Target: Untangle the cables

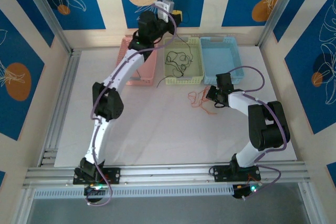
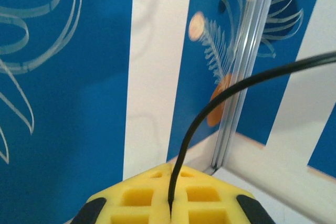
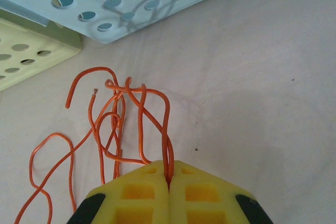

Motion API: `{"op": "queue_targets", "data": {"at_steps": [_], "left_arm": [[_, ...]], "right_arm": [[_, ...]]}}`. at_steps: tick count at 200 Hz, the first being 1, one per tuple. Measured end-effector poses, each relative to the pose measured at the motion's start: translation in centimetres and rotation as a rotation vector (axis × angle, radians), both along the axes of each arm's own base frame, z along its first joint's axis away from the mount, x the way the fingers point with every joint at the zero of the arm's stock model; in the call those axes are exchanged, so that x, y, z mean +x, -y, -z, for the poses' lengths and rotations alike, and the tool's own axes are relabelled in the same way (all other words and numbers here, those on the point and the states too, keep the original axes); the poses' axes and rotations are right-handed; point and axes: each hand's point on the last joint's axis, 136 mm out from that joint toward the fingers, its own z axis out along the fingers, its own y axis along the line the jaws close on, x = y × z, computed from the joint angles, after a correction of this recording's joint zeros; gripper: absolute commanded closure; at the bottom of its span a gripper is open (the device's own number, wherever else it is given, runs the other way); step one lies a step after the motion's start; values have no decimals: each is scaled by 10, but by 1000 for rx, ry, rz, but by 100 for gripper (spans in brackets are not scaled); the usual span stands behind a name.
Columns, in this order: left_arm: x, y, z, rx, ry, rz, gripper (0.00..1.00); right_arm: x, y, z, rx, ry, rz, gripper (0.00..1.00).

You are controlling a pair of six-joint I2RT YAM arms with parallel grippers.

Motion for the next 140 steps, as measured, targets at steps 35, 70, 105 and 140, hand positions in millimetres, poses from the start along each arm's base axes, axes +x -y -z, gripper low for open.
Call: {"op": "queue_targets", "data": {"at_steps": [35,70,105,140], "left_arm": [[24,12,67,57,-92,-8,100],[31,16,111,104,-179,0,98],[26,20,126,140,-216,32,42],[18,19,152,237,-268,53,21]], "right_arm": [[0,0,0,-2,0,-2,100],[1,0,0,-2,0,-3,100],[2,-2,0,-6,0,-6,100],[2,-2,0,-7,0,-6,100]]}}
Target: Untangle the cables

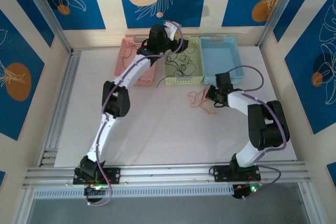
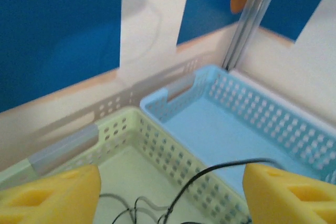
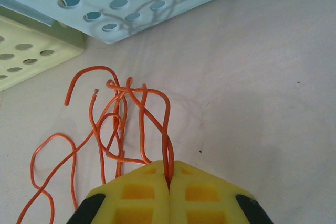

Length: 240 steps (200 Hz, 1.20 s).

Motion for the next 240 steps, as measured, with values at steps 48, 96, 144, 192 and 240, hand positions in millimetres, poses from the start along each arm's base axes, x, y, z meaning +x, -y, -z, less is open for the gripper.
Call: {"op": "queue_targets", "data": {"at_steps": [48,96,144,192,240], "left_arm": [[-24,-16,18,145,-82,12,11],[-73,-46,-40,154,-53,2,17],[-180,-92,-58,32,-22,26,20],[-262,-138,20,-42,-156,-26,22],[-308,-178,60,-84,-275,-149,20]], "right_arm": [[0,0,0,-3,1,-1,100],[1,0,0,-4,3,-5,100],[5,-27,-12,101,91,-125,100],[-15,-141,-62,351,245,-585,100],[-76,-269,-137,454,339,-1122,85]]}}
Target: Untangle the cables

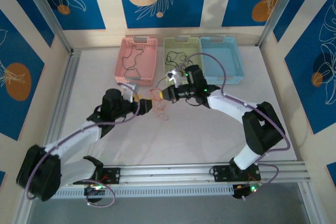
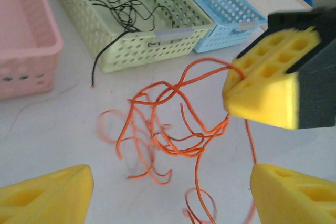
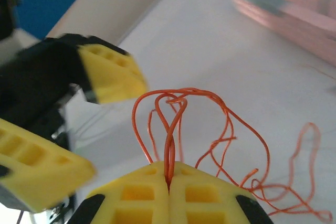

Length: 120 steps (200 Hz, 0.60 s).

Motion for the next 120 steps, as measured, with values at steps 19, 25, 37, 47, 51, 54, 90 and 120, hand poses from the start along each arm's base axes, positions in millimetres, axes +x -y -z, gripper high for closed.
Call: {"op": "queue_targets", "data": {"at_steps": [19,25,37,47,51,54,90,120], "left_arm": [[-6,-13,-7,-13,20,-57,20],[-5,-15,-8,-13,21,-70,20],[-3,-17,-4,-9,7,-89,19],[-2,-17,3,3,-17,-95,19],[-2,-18,7,7,-29,-99,19],[-2,-18,10,13,-39,-101,19],[2,-19,34,59,-134,-123,20],[13,-23,37,76,-179,-179,24]], "right_arm": [[6,-4,8,-30,-10,1,77],[14,1,17,-52,-30,27,75],[32,12,40,-109,-80,91,71],[42,24,64,-163,-126,143,68],[45,30,74,-186,-153,169,68],[47,34,79,-201,-165,182,68],[55,61,105,-288,-236,287,67],[47,55,106,-295,-248,260,66]]}}
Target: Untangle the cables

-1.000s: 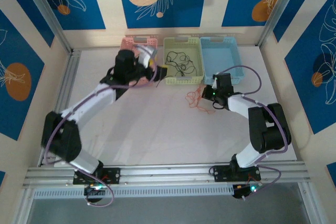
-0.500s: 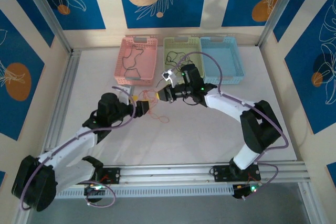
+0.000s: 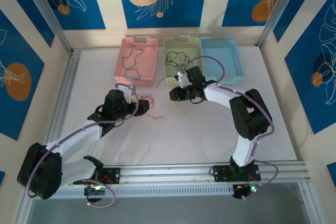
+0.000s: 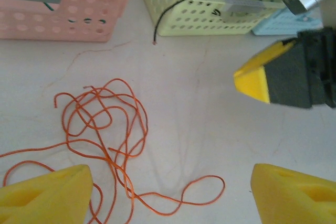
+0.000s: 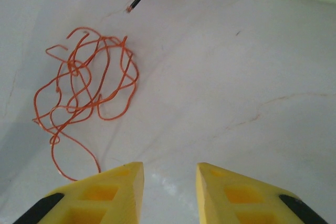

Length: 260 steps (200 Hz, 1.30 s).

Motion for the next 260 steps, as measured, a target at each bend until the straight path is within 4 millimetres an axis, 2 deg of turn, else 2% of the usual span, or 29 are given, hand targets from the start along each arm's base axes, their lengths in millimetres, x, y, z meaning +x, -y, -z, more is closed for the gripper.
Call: {"op": "queue_targets", "data": {"at_steps": [29,60,83,111,143,184,197,209,217,242,260], "left_arm": [[8,-11,3,-14,-28,-59,27],[16,-24,3,-44,-22,-113,27],[18,-31,8,-59,-2,-137,27],[23,-36,14,-67,26,-167,30],[26,-37,31,-57,9,-172,31],[28,-36,27,-71,38,-173,30],[29,-36,25,-76,46,-172,30],[29,-36,24,-77,49,-172,30],[29,-36,24,-78,52,-172,30],[29,-36,24,-79,55,-172,29],[28,-37,24,-80,58,-174,29]], "right_arm": [[-32,-26,3,-18,-1,-141,63],[-78,-59,2,-74,137,-403,59],[-101,-65,-1,-118,280,-563,57],[-93,-63,5,-200,404,-632,55],[-86,-63,23,-265,478,-699,53],[-91,-62,49,-302,477,-762,56],[-93,-61,57,-313,462,-775,62],[-92,-60,62,-323,459,-778,73],[-89,-60,61,-331,470,-780,82],[-84,-59,60,-349,495,-767,99],[-86,-52,49,-331,521,-740,100]]}}
